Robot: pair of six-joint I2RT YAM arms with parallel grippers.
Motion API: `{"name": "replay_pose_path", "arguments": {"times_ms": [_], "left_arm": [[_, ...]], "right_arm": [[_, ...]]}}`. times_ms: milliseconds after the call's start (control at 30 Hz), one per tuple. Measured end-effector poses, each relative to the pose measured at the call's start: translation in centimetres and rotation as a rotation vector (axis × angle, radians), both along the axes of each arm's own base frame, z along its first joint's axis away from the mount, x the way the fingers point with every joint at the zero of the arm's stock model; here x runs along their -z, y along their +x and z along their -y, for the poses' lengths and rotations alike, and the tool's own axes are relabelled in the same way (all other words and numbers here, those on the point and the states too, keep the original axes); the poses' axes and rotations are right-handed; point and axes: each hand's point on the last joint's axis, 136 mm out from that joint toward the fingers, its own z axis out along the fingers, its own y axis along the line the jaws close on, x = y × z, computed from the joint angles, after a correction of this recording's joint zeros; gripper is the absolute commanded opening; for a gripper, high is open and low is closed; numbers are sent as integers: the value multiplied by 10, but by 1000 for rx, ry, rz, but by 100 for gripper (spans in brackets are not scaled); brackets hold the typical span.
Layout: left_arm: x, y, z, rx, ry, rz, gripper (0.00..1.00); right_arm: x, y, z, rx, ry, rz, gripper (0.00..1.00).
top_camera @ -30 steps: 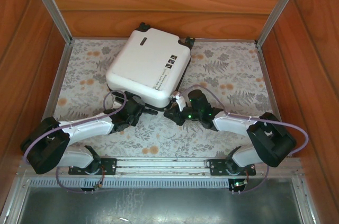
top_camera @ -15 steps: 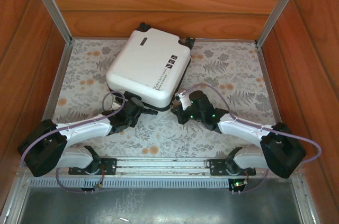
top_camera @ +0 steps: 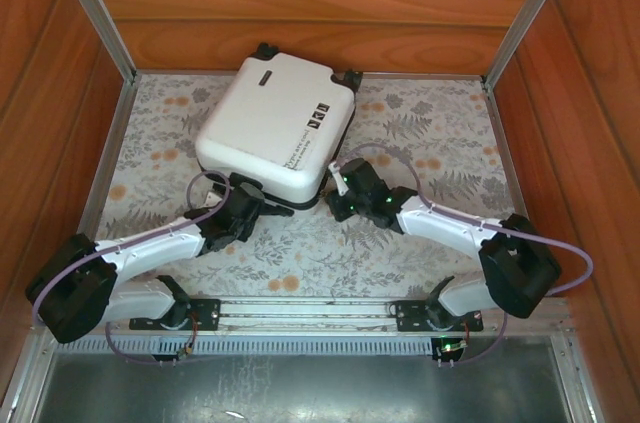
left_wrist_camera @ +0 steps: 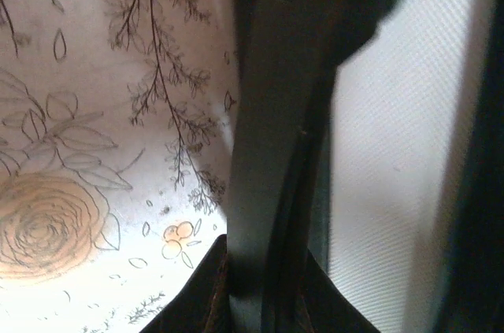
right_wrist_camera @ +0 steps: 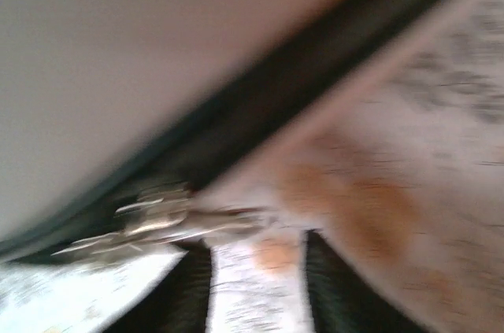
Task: Pack the luggage
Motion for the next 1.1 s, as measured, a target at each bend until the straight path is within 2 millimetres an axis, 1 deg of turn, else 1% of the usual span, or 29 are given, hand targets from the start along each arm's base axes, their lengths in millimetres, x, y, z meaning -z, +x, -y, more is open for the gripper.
{"name": "replay_pose_path", "arguments": {"times_ms": [33,100,133,200,267,400,467,567,600,667,700,733,767,800,833,867,900,933,967,1000,1033,1067,1100], "left_arm": [[-1,0,-3,21,33,-4,38],[-6,-8,-12,106,148,-13,53],[-9,-12,-14,144,181,-7,55],[-22,-20,-12,237,229,32,59],[-37,-24,-10,307,245,83,61],[-71,-27,-2,421,273,174,63],[-88,-25,8,487,301,215,64],[-121,-22,24,620,391,289,64],[-138,-19,31,665,428,341,64],[-180,-9,36,710,521,468,65],[-206,-2,31,706,601,545,69],[-227,4,22,687,681,606,75],[-249,9,8,643,784,669,81],[-269,15,-12,583,900,717,84],[-284,20,-35,508,1000,736,84],[-293,25,-64,419,1091,720,85],[-296,30,-102,313,1173,661,85],[-295,33,-139,217,1226,582,85],[-291,32,-187,93,1259,476,85],[-285,29,-227,-5,1264,389,85],[-278,27,-257,-74,1247,325,85],[-266,23,-290,-148,1221,249,86],[-250,23,-311,-183,1181,195,86]], "right_arm": [[-1,9,11,54,-23,8,64],[-6,23,35,169,-66,20,67],[-9,27,46,208,-80,24,68],[-16,28,70,290,-103,28,71],[-27,26,88,349,-97,47,74],[-52,21,122,456,-37,103,78],[-60,20,137,503,-10,121,78],[-64,21,153,557,6,127,79],[-64,22,156,566,4,125,79],[-62,21,159,568,-4,121,80],[-61,20,159,564,-14,120,80],[-61,20,160,561,-22,123,81],[-60,20,162,561,-31,128,81],[-61,19,164,560,-45,140,85],[-62,19,167,565,-54,155,87],[-63,19,172,572,-71,180,90],[-65,19,178,581,-86,208,94],[-67,20,182,588,-96,236,99],[-69,21,187,590,-114,274,99],[-71,21,192,591,-127,311,99],[-72,22,195,588,-139,341,99],[-72,24,197,576,-152,375,99],[-71,26,200,564,-165,403,99]]}}
